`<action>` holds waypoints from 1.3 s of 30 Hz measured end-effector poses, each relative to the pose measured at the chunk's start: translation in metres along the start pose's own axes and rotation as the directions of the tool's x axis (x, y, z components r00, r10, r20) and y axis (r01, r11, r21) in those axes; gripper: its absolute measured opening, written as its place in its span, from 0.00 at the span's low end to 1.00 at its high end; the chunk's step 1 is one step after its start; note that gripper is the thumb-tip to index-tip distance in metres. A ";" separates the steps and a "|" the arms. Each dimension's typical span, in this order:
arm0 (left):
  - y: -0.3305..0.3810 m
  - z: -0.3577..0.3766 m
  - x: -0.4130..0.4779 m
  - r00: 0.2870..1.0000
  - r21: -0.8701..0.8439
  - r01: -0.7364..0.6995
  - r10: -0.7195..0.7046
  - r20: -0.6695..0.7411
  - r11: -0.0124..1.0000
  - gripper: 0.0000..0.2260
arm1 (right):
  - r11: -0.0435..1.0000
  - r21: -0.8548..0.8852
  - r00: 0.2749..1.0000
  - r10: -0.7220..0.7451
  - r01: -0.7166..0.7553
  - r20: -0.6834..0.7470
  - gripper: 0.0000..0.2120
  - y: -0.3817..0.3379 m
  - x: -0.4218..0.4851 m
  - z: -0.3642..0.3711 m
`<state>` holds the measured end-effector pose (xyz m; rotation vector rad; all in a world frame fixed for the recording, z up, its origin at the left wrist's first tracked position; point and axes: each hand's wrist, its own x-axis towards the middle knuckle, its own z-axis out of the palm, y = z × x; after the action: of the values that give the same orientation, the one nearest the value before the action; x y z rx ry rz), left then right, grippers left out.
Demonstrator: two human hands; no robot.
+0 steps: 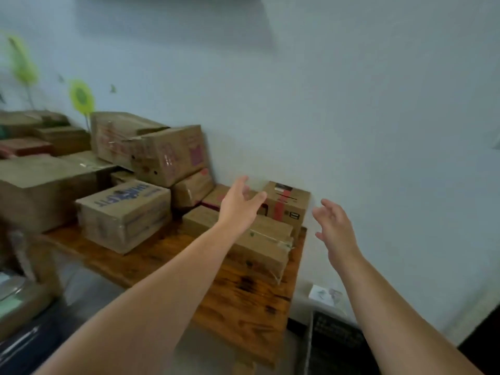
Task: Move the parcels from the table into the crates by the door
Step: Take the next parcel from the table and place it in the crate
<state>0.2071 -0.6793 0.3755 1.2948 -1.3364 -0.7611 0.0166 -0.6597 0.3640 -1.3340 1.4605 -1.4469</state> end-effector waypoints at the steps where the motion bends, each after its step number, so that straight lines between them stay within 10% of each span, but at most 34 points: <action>1: -0.007 -0.024 0.004 1.000 -0.003 0.003 -0.003 -0.023 1.000 0.27 | 1.000 0.003 1.000 -0.007 0.007 0.023 0.21 -0.005 0.000 0.022; 16: -0.109 -0.326 0.118 0.969 0.118 0.074 -0.044 -0.243 0.990 0.27 | 0.998 0.066 0.988 -0.021 0.011 0.151 0.26 -0.046 0.030 0.357; 39: -0.272 -0.363 0.403 0.913 -0.005 0.369 -0.364 -0.185 0.929 0.31 | 0.966 -0.235 0.960 0.158 -0.103 0.230 0.42 0.033 0.253 0.540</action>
<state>0.6915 -1.0375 0.3016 1.6250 -0.9701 -0.8545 0.4606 -1.0542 0.2974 -1.4625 1.5433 -1.0145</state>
